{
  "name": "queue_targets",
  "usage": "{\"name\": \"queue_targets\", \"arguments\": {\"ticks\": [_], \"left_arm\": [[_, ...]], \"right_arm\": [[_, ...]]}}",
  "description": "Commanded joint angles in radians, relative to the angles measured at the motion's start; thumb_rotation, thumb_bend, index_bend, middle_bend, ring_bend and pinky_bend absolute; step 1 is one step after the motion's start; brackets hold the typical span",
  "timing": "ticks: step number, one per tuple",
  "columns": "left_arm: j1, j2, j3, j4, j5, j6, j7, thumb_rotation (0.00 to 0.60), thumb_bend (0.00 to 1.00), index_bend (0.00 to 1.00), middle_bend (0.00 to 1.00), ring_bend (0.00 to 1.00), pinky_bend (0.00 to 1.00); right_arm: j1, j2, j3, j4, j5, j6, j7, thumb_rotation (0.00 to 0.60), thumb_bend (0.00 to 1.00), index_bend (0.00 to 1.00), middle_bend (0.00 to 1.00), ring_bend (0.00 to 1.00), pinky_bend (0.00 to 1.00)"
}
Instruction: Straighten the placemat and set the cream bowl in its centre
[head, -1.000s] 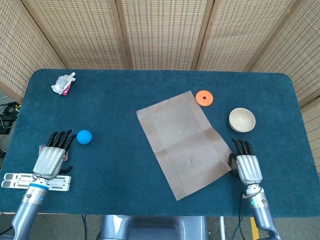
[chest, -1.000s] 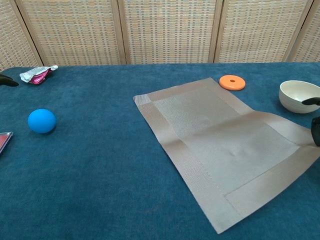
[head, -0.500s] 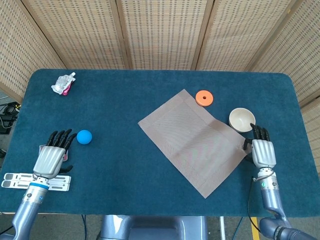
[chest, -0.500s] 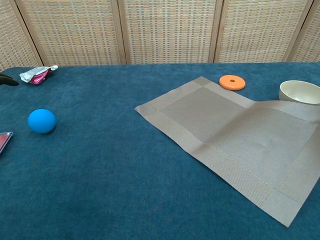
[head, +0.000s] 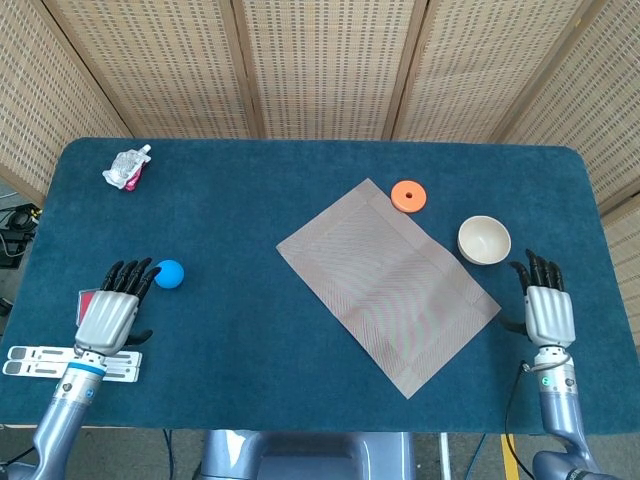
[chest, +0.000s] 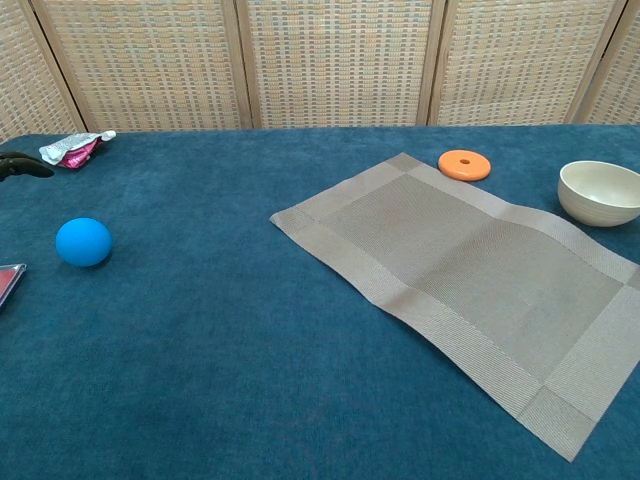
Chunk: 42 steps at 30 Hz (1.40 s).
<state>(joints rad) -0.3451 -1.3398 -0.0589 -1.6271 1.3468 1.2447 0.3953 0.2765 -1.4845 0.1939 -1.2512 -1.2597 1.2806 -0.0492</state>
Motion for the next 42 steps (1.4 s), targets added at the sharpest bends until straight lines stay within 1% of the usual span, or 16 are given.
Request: {"name": "queue_targets", "arguments": {"ticks": [1,3,6,10,13,18,20,23,27,30,31,37,42], "left_arm": [[-0.024,-0.011,-0.018,0.004,-0.002,-0.016,0.016,0.6,0.14,0.11,0.0,0.0,0.0],[-0.043,-0.022,-0.037,0.011,-0.004,-0.026,0.023,0.6,0.14,0.13,0.0,0.0,0.0],[-0.092,-0.045,-0.078,0.03,-0.019,-0.057,0.049,0.6,0.14,0.14,0.0,0.0,0.0],[-0.167,-0.088,-0.135,0.076,-0.067,-0.12,0.086,0.6,0.14,0.17,0.0,0.0,0.0],[-0.218,-0.119,-0.162,0.119,-0.097,-0.166,0.108,0.6,0.14,0.19,0.0,0.0,0.0],[-0.316,-0.196,-0.201,0.231,-0.142,-0.242,0.143,0.6,0.14,0.23,0.0,0.0,0.0],[-0.36,-0.238,-0.213,0.297,-0.157,-0.278,0.147,0.6,0.15,0.24,0.0,0.0,0.0],[-0.424,-0.308,-0.225,0.415,-0.176,-0.328,0.149,0.6,0.15,0.26,0.0,0.0,0.0],[-0.481,-0.376,-0.23,0.525,-0.181,-0.365,0.135,0.6,0.15,0.26,0.0,0.0,0.0],[-0.534,-0.437,-0.231,0.629,-0.176,-0.403,0.115,0.6,0.16,0.26,0.0,0.0,0.0],[-0.56,-0.465,-0.232,0.681,-0.172,-0.421,0.105,0.6,0.16,0.26,0.0,0.0,0.0],[-0.632,-0.548,-0.234,0.827,-0.158,-0.472,0.057,0.6,0.16,0.25,0.0,0.0,0.0],[-0.709,-0.65,-0.242,0.979,-0.156,-0.538,-0.004,0.6,0.16,0.25,0.0,0.0,0.0]], "right_arm": [[-0.017,0.03,-0.009,-0.033,-0.039,0.033,0.042,0.6,0.28,0.19,0.0,0.0,0.0],[-0.022,0.039,-0.014,-0.04,-0.061,0.051,0.055,0.6,0.28,0.19,0.0,0.0,0.0],[-0.03,0.05,-0.019,-0.05,-0.094,0.087,0.078,0.6,0.28,0.19,0.0,0.0,0.0],[-0.037,0.076,-0.02,-0.078,-0.105,0.093,0.108,0.6,0.28,0.19,0.0,0.0,0.0],[-0.039,0.091,-0.018,-0.094,-0.11,0.097,0.122,0.6,0.28,0.19,0.0,0.0,0.0],[-0.043,0.108,-0.014,-0.107,-0.118,0.109,0.146,0.6,0.28,0.19,0.0,0.0,0.0],[-0.044,0.113,-0.011,-0.11,-0.114,0.106,0.161,0.6,0.28,0.19,0.0,0.0,0.0],[-0.044,0.119,-0.008,-0.109,-0.11,0.1,0.177,0.6,0.28,0.19,0.0,0.0,0.0],[-0.043,0.121,-0.003,-0.103,-0.103,0.095,0.194,0.6,0.28,0.19,0.0,0.0,0.0],[-0.042,0.124,0.0,-0.098,-0.096,0.087,0.204,0.6,0.28,0.19,0.0,0.0,0.0],[-0.042,0.125,0.002,-0.097,-0.094,0.089,0.207,0.6,0.28,0.19,0.0,0.0,0.0],[-0.043,0.13,0.01,-0.095,-0.093,0.096,0.218,0.6,0.28,0.19,0.0,0.0,0.0],[-0.038,0.125,0.016,-0.073,-0.081,0.081,0.24,0.6,0.28,0.19,0.0,0.0,0.0]]}}
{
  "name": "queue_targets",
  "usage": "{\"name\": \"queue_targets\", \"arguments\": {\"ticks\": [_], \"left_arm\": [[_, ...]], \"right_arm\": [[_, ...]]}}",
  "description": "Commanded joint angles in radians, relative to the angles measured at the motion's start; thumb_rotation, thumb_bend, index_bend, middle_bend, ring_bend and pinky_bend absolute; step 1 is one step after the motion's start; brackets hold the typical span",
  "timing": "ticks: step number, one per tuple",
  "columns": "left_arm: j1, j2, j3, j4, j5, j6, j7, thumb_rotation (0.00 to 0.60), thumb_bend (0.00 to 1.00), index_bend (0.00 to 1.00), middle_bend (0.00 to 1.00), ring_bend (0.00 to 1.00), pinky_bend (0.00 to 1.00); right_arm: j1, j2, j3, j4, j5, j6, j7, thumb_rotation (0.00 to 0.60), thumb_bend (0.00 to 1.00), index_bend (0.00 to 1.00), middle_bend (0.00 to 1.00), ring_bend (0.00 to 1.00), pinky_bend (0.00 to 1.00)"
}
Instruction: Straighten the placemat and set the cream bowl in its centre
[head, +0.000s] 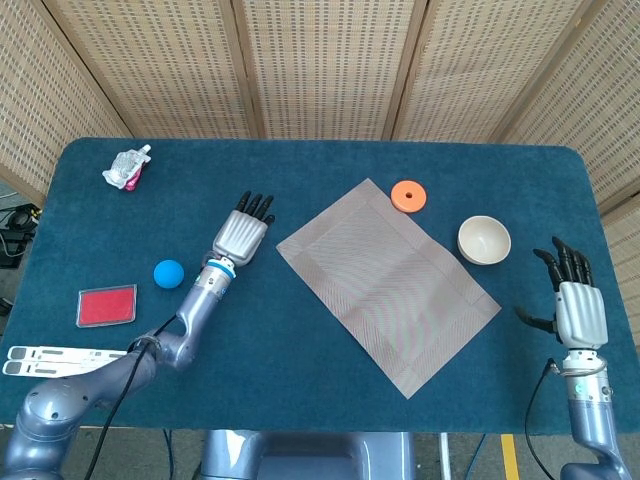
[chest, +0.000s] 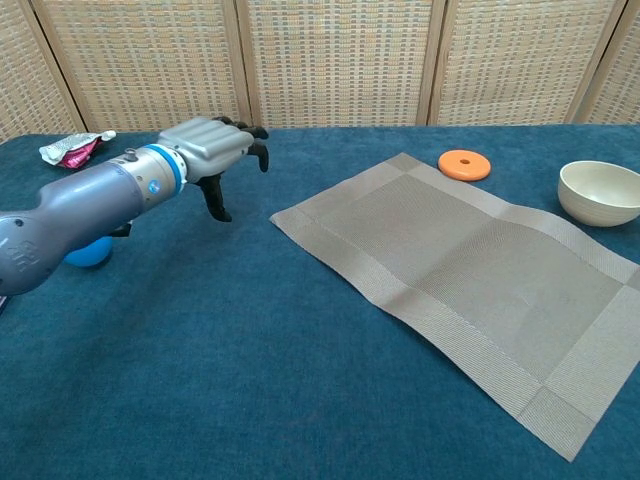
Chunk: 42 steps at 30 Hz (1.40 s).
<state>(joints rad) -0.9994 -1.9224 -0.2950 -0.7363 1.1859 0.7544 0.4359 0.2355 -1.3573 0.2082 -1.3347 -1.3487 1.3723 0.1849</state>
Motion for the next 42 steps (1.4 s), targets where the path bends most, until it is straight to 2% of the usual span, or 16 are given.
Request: {"name": "queue_targets", "arguments": {"ticks": [1,6,16,22,35,42], "left_arm": [[-0.066,-0.084,-0.004,0.116,0.007,-0.057,-0.058,0.6,0.16,0.25,0.0,0.0,0.0],[-0.12,-0.152,0.001,0.234,0.022,-0.095,-0.106,0.6,0.16,0.24,0.0,0.0,0.0],[-0.169,-0.227,0.035,0.37,0.083,-0.069,-0.194,0.6,0.17,0.24,0.0,0.0,0.0],[-0.19,-0.273,0.055,0.451,0.106,-0.095,-0.234,0.6,0.28,0.25,0.0,0.0,0.0],[-0.2,-0.311,0.082,0.533,0.136,-0.113,-0.293,0.6,0.43,0.29,0.0,0.0,0.0],[-0.202,-0.323,0.085,0.55,0.142,-0.108,-0.309,0.6,0.47,0.28,0.0,0.0,0.0]], "right_arm": [[0.003,-0.003,0.002,0.013,0.009,-0.013,0.007,0.6,0.28,0.19,0.0,0.0,0.0],[0.004,-0.009,0.007,0.028,0.013,-0.012,0.014,0.6,0.28,0.2,0.0,0.0,0.0],[0.007,-0.012,0.011,0.041,0.017,-0.014,0.025,0.6,0.28,0.2,0.0,0.0,0.0],[0.007,-0.012,0.015,0.046,0.022,-0.017,0.033,0.6,0.28,0.2,0.0,0.0,0.0],[0.007,-0.014,0.01,0.043,0.015,-0.014,0.036,0.6,0.28,0.2,0.0,0.0,0.0],[0.007,-0.015,0.011,0.043,0.014,-0.012,0.036,0.6,0.28,0.2,0.0,0.0,0.0]]}}
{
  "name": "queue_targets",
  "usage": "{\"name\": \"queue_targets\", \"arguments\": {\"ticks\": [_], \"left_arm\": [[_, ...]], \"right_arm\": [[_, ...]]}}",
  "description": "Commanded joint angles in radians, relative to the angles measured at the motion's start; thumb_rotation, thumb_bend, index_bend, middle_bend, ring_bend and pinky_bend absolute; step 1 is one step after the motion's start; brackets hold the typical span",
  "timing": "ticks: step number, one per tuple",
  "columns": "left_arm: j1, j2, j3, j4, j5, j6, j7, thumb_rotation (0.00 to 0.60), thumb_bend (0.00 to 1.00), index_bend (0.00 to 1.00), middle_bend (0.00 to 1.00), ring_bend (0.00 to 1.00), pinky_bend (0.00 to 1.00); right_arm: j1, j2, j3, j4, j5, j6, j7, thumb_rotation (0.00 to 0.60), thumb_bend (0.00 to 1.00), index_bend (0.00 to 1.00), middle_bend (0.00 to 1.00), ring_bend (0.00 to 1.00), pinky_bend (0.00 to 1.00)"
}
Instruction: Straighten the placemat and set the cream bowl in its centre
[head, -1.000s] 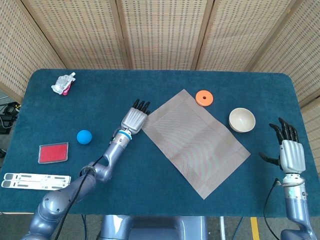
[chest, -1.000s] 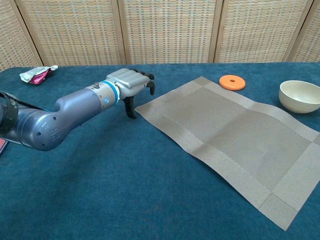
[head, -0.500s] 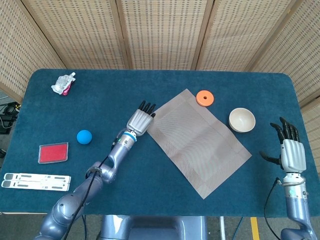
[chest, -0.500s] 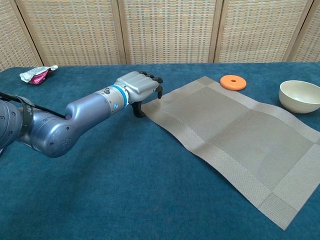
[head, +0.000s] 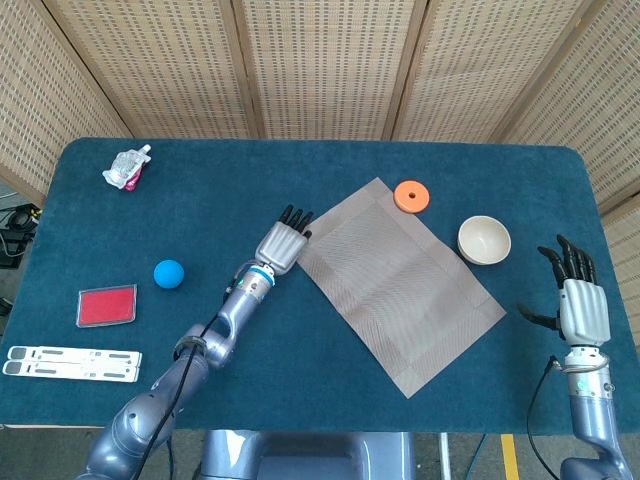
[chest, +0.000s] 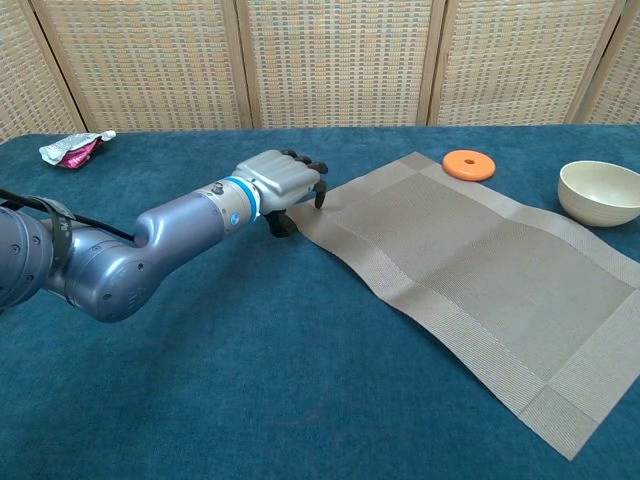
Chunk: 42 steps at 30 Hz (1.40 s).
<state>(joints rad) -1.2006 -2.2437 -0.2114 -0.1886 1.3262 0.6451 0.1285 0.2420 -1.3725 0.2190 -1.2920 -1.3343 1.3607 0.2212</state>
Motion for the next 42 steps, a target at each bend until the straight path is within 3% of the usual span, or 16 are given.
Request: {"name": "queue_targets", "arguments": {"ticks": [1,9,14,23,42], "left_arm": [[-0.001,-0.003,0.002,0.005,0.002,0.003,-0.003,0.6,0.47,0.28,0.0,0.0,0.0],[-0.011,-0.02,-0.008,0.025,0.001,0.052,-0.024,0.6,0.5,0.3,0.0,0.0,0.0],[-0.015,-0.025,-0.011,0.03,-0.002,0.057,-0.012,0.6,0.51,0.43,0.0,0.0,0.0],[-0.019,-0.025,-0.023,0.032,-0.018,0.042,0.012,0.6,0.5,0.56,0.0,0.0,0.0],[0.0,-0.022,-0.004,0.038,-0.001,0.074,-0.01,0.6,0.51,0.58,0.0,0.0,0.0]], "right_arm": [[0.0,-0.001,-0.001,0.0,-0.001,0.0,0.0,0.6,0.28,0.2,0.0,0.0,0.0],[-0.001,0.001,-0.002,-0.004,-0.005,0.003,0.005,0.6,0.28,0.2,0.0,0.0,0.0],[-0.002,0.004,-0.003,-0.009,-0.008,0.005,0.01,0.6,0.28,0.21,0.0,0.0,0.0],[-0.002,0.01,-0.006,-0.016,-0.014,0.003,0.019,0.6,0.28,0.21,0.0,0.0,0.0],[0.002,0.014,-0.015,-0.016,-0.024,-0.005,0.025,0.6,0.28,0.21,0.0,0.0,0.0]]}}
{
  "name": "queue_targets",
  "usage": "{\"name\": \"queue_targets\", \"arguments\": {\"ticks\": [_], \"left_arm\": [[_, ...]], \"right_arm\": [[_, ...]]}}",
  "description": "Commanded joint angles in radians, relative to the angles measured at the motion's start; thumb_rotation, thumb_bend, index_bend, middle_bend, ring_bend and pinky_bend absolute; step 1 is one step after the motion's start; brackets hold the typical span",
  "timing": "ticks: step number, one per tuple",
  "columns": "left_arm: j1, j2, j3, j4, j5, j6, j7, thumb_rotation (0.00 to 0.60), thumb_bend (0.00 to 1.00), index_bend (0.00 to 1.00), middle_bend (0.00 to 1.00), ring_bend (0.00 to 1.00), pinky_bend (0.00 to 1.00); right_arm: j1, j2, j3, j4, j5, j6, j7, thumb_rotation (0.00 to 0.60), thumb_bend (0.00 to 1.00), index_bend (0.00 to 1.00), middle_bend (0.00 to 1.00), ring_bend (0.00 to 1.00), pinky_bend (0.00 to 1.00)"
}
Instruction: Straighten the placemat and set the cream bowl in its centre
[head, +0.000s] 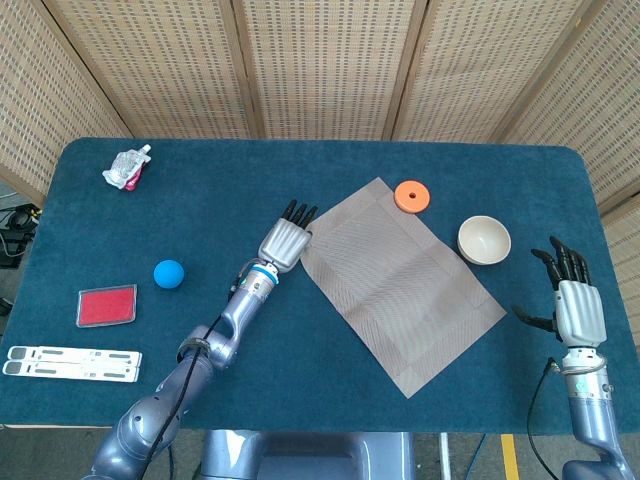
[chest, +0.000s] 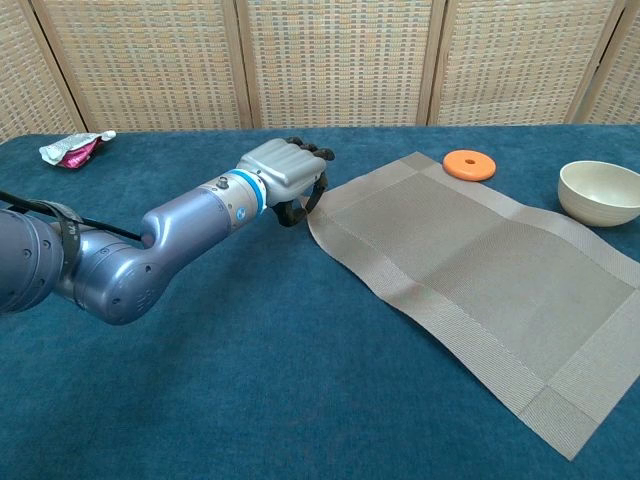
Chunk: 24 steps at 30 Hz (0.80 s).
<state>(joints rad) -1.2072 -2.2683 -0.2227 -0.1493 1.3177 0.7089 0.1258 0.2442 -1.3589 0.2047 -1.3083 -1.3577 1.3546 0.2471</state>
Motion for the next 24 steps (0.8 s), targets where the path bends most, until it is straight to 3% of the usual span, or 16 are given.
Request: {"name": "queue_targets", "arguments": {"ticks": [1,15,24], "left_arm": [[0.01,0.004,0.011,-0.003,0.011,0.015,-0.01,0.6,0.51,0.58,0.0,0.0,0.0],[0.172,0.091,0.103,-0.089,0.1,0.199,-0.076,0.6,0.51,0.59,0.0,0.0,0.0],[0.309,0.218,0.166,-0.268,0.159,0.363,-0.063,0.6,0.51,0.59,0.0,0.0,0.0]], "right_arm": [[0.0,0.0,-0.001,0.0,-0.002,0.001,-0.001,0.6,0.28,0.21,0.0,0.0,0.0],[-0.007,0.001,-0.018,-0.03,-0.039,0.036,-0.024,0.6,0.28,0.21,0.0,0.0,0.0],[-0.016,0.008,-0.032,-0.059,-0.065,0.062,-0.043,0.6,0.28,0.21,0.0,0.0,0.0]]}}
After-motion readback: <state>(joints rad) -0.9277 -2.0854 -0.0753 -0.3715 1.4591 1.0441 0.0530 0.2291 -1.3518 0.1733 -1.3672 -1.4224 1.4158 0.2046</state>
